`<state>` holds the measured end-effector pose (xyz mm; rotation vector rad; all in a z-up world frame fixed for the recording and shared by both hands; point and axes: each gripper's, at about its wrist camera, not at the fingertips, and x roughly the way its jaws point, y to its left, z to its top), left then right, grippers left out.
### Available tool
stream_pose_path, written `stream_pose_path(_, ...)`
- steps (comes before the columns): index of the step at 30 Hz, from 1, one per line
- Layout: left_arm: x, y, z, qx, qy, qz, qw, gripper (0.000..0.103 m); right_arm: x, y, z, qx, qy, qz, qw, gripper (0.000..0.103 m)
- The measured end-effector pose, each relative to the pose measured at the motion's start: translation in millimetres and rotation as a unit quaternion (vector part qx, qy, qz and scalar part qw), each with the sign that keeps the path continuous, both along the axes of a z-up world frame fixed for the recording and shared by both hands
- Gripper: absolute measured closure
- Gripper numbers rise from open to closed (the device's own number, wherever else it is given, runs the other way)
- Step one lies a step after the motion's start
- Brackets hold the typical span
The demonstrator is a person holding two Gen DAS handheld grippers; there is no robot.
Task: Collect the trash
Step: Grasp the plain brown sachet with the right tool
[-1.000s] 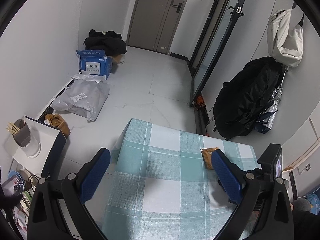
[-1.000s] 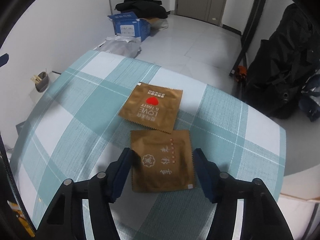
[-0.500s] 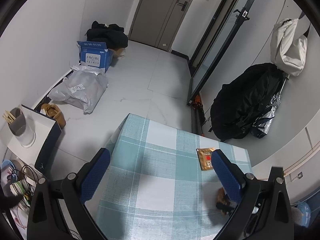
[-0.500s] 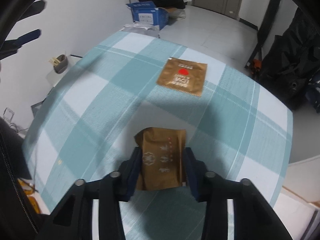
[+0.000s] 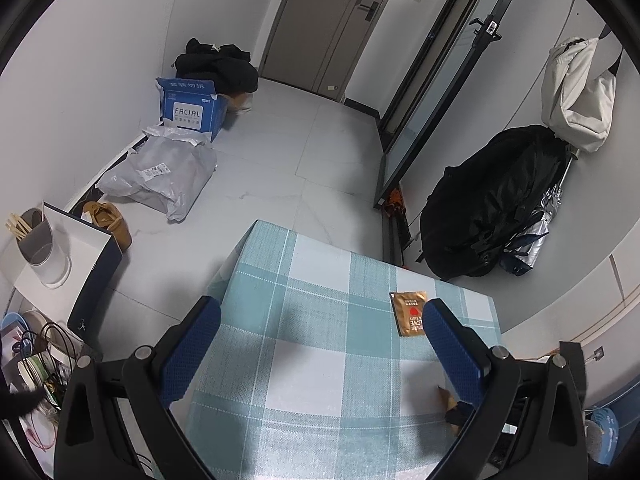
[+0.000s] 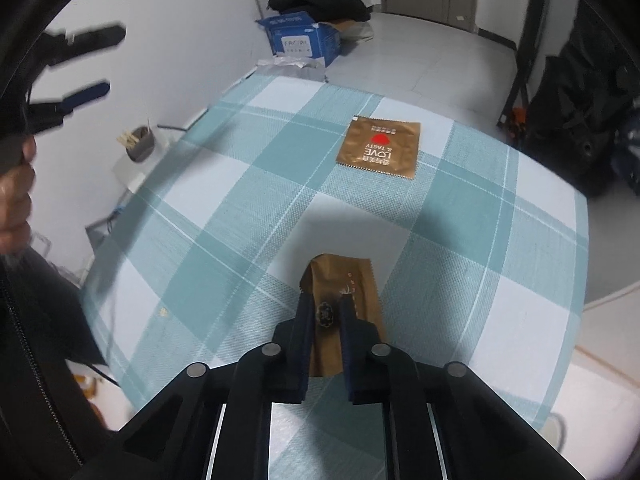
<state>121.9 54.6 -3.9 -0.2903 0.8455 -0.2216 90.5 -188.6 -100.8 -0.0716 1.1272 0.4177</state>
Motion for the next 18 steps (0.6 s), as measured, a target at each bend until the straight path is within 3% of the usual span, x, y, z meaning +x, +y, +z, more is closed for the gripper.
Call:
stream_pose_path(15, 9, -18, -23, -0.011, 0.07, -0.024, 0.9972, 0.004, -3, -36, 7, 0.103, 0.011, -0.057, 0.993, 0.096)
stream_pose_path(18, 12, -32, -28, 0.01, 0.087, -0.042, 0.9953, 0.004, -5, -42, 10, 0.116, 0.003, -0.064, 0.991, 0.096)
